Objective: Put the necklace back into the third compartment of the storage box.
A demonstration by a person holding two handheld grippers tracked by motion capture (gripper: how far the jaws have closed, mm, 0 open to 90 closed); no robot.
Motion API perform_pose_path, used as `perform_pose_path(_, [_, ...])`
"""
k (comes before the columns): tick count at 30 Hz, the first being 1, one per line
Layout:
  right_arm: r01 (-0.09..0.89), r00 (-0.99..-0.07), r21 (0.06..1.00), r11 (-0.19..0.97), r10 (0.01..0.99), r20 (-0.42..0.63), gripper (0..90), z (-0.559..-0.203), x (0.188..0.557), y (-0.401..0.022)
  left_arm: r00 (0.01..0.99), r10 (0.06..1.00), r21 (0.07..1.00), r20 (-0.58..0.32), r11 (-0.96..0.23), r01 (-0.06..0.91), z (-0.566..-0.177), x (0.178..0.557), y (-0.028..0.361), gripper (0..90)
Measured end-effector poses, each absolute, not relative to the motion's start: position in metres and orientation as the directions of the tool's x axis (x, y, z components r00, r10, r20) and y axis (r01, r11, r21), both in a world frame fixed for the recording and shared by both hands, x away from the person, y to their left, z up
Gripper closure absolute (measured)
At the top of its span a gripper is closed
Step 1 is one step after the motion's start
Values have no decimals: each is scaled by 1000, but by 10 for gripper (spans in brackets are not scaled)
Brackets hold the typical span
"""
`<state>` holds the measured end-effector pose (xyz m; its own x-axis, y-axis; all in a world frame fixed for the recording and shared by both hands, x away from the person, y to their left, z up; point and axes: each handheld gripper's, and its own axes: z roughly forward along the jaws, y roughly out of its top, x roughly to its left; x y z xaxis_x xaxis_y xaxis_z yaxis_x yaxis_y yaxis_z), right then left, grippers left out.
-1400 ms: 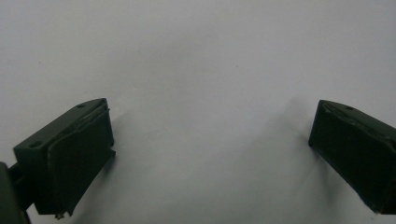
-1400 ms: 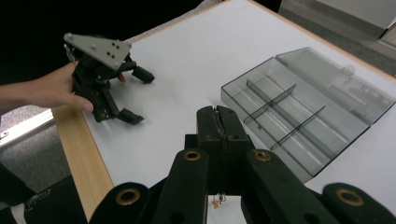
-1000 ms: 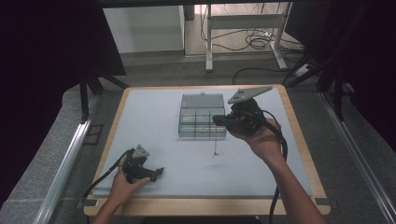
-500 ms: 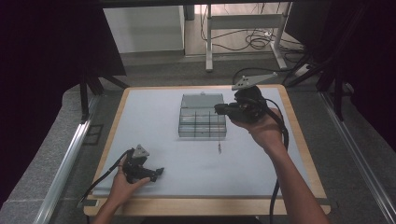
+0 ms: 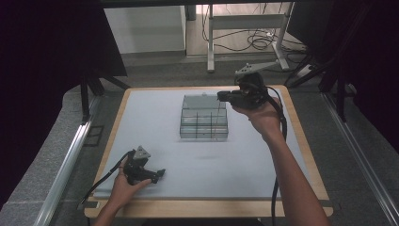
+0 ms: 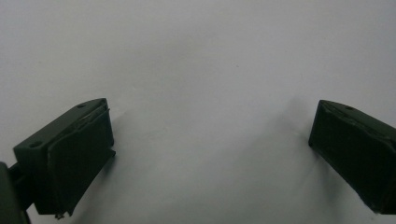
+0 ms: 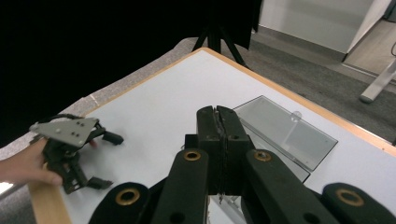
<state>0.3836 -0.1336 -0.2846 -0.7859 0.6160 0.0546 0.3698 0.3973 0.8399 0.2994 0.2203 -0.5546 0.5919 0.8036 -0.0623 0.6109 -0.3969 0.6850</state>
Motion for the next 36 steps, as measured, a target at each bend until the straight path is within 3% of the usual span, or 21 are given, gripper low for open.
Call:
perform_pose_path(17, [434,-713,844,315,693,108,884,-304,436,-135,591,804,686,-64,-394,611,-555,300,220,0])
perform_pose_path(36, [450,-665,850,272,738,116,883,-316,465,-131,592,803,688,-61,-397,608,-555,300,220,0])
